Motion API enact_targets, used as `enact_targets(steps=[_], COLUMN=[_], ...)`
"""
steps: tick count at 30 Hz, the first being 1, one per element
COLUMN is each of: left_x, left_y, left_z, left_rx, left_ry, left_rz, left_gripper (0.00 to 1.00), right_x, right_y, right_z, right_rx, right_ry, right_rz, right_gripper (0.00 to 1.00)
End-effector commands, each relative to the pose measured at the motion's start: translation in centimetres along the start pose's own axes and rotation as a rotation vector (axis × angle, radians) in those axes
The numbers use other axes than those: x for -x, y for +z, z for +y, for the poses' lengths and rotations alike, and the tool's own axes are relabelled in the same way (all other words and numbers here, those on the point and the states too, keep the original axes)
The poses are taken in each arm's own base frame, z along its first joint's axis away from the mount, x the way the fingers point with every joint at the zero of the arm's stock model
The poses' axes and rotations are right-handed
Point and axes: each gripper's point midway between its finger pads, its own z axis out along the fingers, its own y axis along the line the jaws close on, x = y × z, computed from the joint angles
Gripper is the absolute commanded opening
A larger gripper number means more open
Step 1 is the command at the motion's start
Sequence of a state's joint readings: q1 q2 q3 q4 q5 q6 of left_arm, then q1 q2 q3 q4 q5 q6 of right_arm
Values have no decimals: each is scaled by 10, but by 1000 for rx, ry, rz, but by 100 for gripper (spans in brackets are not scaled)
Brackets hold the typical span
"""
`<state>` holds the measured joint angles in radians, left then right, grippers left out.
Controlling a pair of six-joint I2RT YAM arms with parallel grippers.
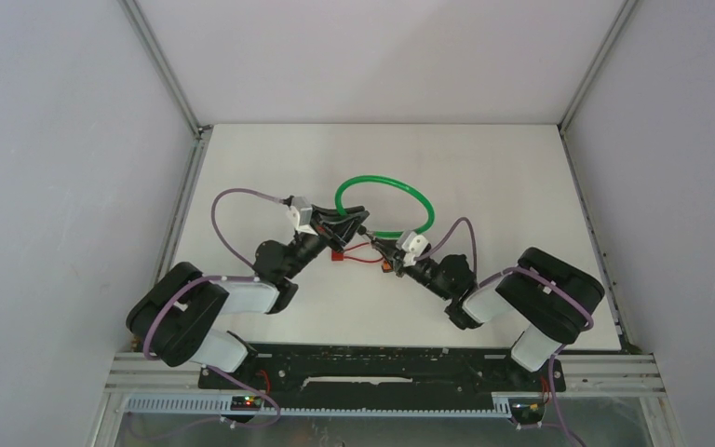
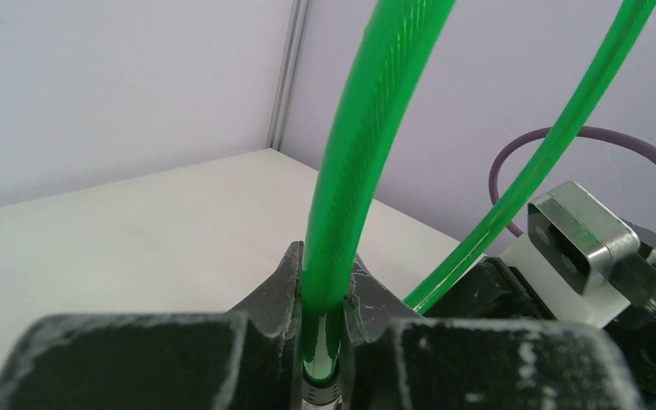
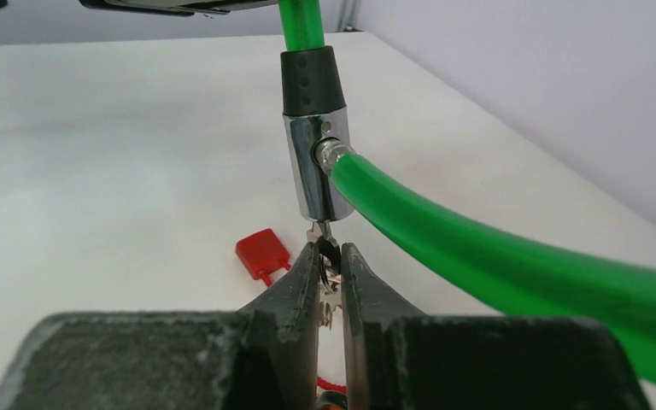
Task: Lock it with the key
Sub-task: Lock the lock.
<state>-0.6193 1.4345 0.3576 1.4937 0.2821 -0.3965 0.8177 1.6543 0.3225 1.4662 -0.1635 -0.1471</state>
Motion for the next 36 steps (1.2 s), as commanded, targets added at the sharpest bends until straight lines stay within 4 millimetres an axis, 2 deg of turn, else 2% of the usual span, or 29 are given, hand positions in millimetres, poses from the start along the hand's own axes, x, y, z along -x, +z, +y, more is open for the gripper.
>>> enact_targets(steps=[1, 10, 15, 17, 21, 24, 28, 36], left_x=[37, 37, 36, 37, 40, 44, 50, 57], left_y=[16, 17, 17, 16, 15, 13, 10, 1], left_z=[-21, -20, -19, -18, -10, -2, 7, 18], left_rx=[-92, -86, -79, -73, -27, 24, 79, 158], left_ry=[1, -7, -10, -9, -20, -37, -52, -102], left_rz=[-123, -125, -125, -128, -145, -167, -197, -239], left_gripper=[0, 0, 0, 0, 0, 0, 0, 0], right_x=[27, 31, 32, 32, 33, 37, 39, 39], right_y=[1, -3, -1, -1, -6, -8, -11, -12], right_z=[-26, -39, -31, -26, -13, -8, -10, -12], right_rx=[-171, -279, -240, -208, -124, -79, -81, -88], right_ry=[-192, -251, -228, -222, -212, -206, -201, -232], right_rz=[-56, -32, -48, -54, -72, -91, -96, -92], right_gripper=[0, 0, 0, 8, 32, 40, 44, 46])
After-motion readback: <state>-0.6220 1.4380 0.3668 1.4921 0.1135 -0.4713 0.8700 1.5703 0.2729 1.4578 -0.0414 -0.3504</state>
